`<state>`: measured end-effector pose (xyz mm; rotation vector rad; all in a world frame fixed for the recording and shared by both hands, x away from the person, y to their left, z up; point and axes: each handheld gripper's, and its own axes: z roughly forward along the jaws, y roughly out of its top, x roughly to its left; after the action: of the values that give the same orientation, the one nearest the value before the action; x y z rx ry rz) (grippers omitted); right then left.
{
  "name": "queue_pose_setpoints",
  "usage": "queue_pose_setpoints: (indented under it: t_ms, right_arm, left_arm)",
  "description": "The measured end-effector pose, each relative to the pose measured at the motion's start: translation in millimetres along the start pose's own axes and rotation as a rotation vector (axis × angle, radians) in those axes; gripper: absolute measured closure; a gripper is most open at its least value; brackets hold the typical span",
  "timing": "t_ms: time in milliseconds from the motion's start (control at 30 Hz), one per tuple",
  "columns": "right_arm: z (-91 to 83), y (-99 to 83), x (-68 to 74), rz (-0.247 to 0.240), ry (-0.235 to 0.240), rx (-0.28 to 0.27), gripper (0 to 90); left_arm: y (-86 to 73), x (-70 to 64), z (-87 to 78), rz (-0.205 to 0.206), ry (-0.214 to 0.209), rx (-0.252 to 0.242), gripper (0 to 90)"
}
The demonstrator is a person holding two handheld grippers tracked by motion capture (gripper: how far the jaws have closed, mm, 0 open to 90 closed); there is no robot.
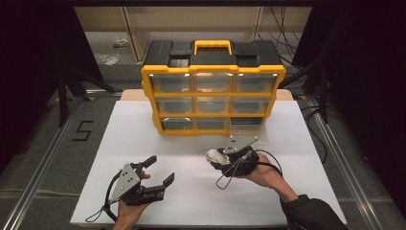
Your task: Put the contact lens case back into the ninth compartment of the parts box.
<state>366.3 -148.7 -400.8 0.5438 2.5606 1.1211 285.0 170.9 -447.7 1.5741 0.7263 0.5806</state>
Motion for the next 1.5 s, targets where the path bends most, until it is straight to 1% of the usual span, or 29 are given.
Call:
queue_pose_setpoints:
  t_ms: [533, 667, 867, 1233, 1500]
  right_arm:
    - [-9.7, 0.7, -7.1, 0.018, -0.031, -0.037, 49.5]
    - [-13.8, 1.1, -10.4, 0.023, -0.045, -0.058, 49.5]
    - [-17.9, 0.8, -14.1, 0.04, -0.06, -0.071, 49.5]
    - [-27.8, 0.3, -22.6, 0.065, -0.094, -0.113, 49.5]
    - [-35.6, -1.4, -30.8, 0.087, -0.124, -0.137, 49.5]
  left_arm:
    - [0.0, 0.1, -0.1, 0.001, 0.001, -0.001, 17.5]
    - [0.0, 0.1, -0.2, 0.0, 0.001, 0.0, 17.5]
    - [0.0, -0.1, 0.0, 0.001, 0.001, 0.0, 17.5]
    - [0.0, -0.1, -0.1, 0.0, 0.001, 0.0, 17.5]
    - [0.1, 0.1, -0.1, 0.001, 0.001, -0.001, 17.5]
